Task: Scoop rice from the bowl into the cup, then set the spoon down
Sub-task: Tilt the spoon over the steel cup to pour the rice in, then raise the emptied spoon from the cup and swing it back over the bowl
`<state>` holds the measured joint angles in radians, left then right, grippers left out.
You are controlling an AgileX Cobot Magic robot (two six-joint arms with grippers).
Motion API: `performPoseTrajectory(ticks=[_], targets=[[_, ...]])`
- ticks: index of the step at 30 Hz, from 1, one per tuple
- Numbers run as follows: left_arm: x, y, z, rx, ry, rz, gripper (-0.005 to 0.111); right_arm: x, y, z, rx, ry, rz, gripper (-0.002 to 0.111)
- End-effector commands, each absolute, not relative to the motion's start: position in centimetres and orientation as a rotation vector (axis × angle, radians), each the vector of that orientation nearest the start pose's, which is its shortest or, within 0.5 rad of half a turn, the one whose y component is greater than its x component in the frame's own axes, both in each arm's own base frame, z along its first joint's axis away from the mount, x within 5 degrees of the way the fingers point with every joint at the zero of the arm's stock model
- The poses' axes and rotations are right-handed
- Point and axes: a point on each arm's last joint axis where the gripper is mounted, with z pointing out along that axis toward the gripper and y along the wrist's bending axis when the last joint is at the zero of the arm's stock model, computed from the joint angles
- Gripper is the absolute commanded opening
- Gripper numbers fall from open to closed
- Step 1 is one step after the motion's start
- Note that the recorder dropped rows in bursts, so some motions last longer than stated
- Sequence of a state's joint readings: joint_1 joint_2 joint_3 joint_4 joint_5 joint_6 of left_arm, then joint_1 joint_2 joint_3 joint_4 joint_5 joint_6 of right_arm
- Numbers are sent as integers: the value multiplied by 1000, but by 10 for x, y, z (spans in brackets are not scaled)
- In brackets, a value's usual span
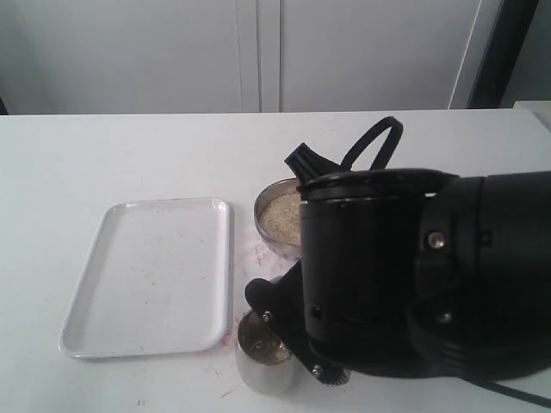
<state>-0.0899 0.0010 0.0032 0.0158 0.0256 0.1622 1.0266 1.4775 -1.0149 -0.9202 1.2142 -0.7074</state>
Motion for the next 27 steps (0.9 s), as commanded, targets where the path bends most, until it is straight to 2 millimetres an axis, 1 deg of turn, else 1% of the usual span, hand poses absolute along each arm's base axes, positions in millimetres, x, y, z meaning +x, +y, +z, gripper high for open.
performPoseTrajectory(ticks=[1,5,14,27], targets=[[56,-5,211,196,1491,62,14,195,190,277,-2385,1372,-1273,0],[56,-5,211,196,1491,62,14,195,191,277,-2388,1359,-1282,0],[56,-5,211,196,1491,62,14,190,199,282,-2379,1238,-1354,0],[56,-5,211,196,1491,62,14,189,200,281,-2376,1250,-1342,0]])
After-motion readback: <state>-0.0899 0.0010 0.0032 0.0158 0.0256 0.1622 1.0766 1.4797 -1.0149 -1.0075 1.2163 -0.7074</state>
